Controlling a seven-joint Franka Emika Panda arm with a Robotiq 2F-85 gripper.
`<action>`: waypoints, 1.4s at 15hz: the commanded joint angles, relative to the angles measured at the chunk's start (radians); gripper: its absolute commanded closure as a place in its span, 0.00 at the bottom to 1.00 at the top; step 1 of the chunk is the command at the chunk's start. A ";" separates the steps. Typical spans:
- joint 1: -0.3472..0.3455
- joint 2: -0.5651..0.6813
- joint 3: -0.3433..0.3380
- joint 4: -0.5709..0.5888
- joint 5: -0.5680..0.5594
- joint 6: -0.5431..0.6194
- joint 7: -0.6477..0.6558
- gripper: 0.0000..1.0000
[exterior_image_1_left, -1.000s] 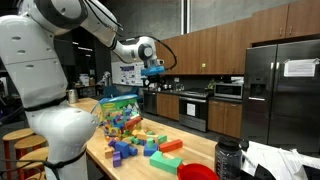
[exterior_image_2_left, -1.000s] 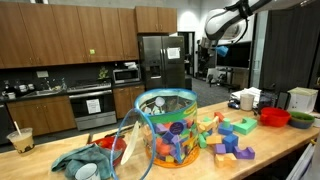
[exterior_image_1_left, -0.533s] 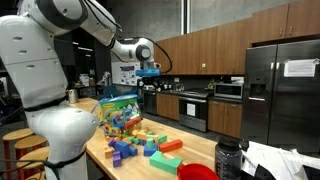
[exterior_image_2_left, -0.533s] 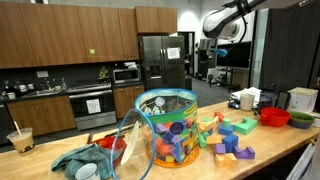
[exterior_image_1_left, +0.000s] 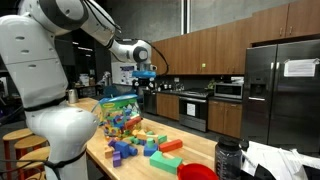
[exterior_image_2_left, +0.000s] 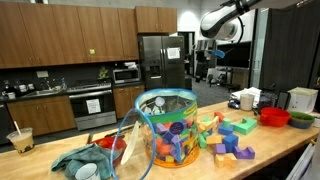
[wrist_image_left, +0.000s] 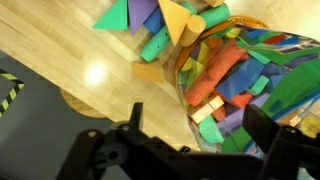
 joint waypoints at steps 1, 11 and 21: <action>0.022 0.012 0.007 0.006 0.047 -0.014 -0.057 0.00; 0.024 0.027 0.030 0.001 0.044 0.002 -0.073 0.00; 0.050 0.119 0.063 0.144 0.085 -0.030 -0.147 0.00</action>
